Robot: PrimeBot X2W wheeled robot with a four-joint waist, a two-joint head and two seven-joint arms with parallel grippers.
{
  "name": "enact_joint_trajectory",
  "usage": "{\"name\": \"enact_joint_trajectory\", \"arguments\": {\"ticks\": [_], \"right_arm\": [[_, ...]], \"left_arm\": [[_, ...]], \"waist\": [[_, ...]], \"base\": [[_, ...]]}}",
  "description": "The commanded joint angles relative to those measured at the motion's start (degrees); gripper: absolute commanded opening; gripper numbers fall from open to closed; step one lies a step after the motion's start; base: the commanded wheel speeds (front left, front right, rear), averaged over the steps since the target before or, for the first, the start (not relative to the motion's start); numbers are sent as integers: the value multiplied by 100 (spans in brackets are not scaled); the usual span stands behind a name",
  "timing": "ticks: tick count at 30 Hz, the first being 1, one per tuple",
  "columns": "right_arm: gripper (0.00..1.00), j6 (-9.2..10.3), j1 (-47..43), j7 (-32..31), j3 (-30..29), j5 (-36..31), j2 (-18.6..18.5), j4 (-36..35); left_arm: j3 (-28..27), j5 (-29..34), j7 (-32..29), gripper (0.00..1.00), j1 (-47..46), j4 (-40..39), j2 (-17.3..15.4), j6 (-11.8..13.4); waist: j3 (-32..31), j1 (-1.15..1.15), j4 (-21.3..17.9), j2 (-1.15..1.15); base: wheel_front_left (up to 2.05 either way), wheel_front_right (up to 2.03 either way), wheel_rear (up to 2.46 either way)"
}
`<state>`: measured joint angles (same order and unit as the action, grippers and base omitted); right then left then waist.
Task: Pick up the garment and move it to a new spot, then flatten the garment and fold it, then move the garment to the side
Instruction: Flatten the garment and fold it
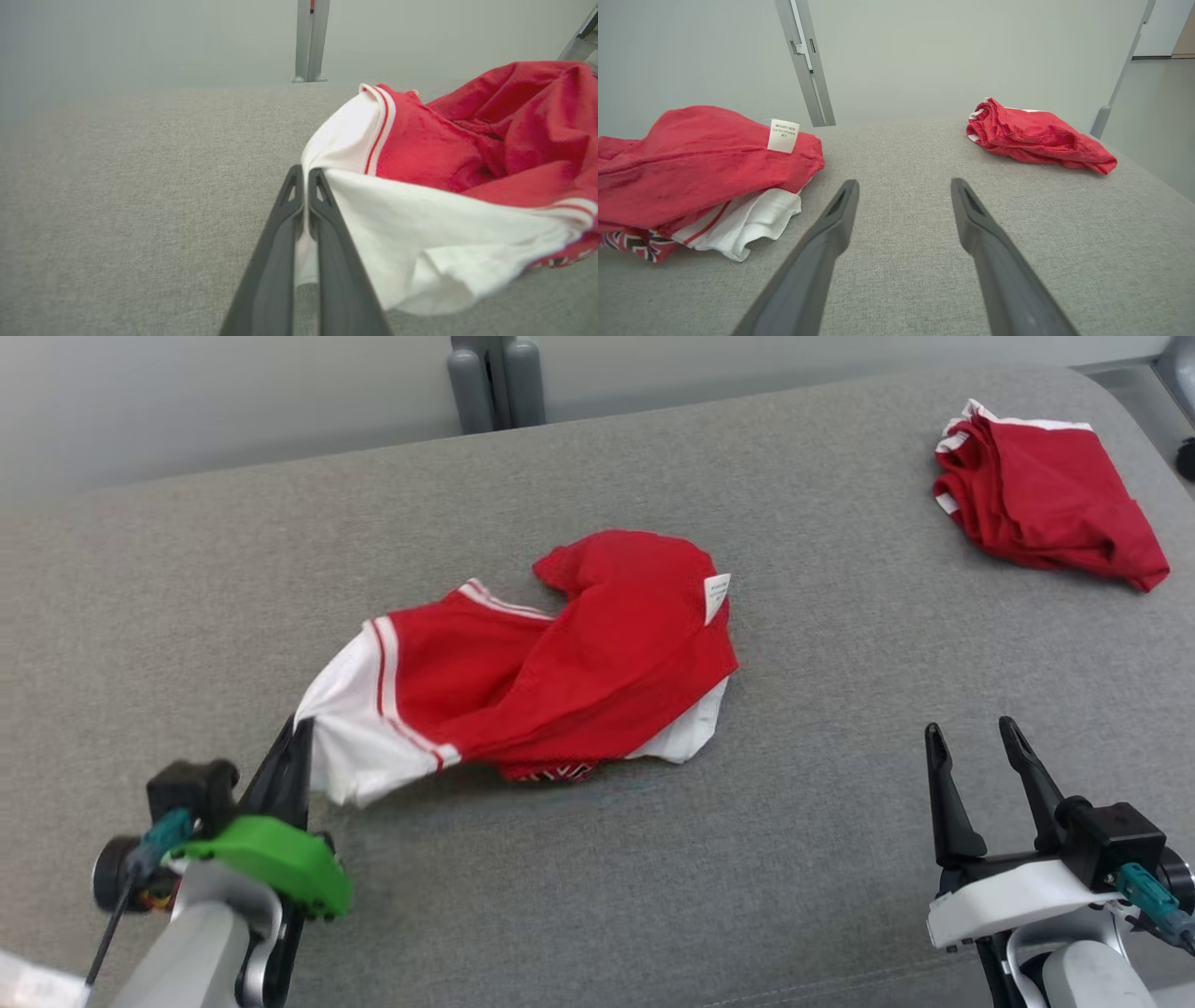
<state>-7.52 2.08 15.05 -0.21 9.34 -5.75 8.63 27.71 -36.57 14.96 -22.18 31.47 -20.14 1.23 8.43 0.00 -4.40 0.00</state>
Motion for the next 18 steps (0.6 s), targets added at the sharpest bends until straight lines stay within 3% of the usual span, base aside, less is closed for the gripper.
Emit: {"name": "enact_joint_trajectory", "arguments": {"ticks": [1,7,13,14,15,18], "right_arm": [[100,6,-80,16,-24,-38,-20,11],[100,6,-136,16,33,-12,-23,91],[100,6,-144,16,125,2,-56,179],[100,6,-146,16,134,6,-65,187],[100,6,-153,16,141,11,-78,198],[100,6,-170,16,145,19,-103,209]], "left_arm": [[-134,-92,28,0,365,-254,-94,129],[-348,-317,23,0,1607,-891,-20,425],[-189,-387,22,0,1924,-814,246,350],[-199,-350,23,66,1898,-807,263,339],[-253,-296,24,100,1847,-834,292,347],[-429,-72,23,100,1758,-979,358,347]], "waist": [[-147,0,220,0],[-217,0,455,0],[-325,0,567,0],[-344,0,573,0],[-370,0,580,0],[-432,0,593,0]], "base": [[0,0,0],[0,0,0],[0,0,0],[0,0,0],[0,0,0],[0,0,0]]}}
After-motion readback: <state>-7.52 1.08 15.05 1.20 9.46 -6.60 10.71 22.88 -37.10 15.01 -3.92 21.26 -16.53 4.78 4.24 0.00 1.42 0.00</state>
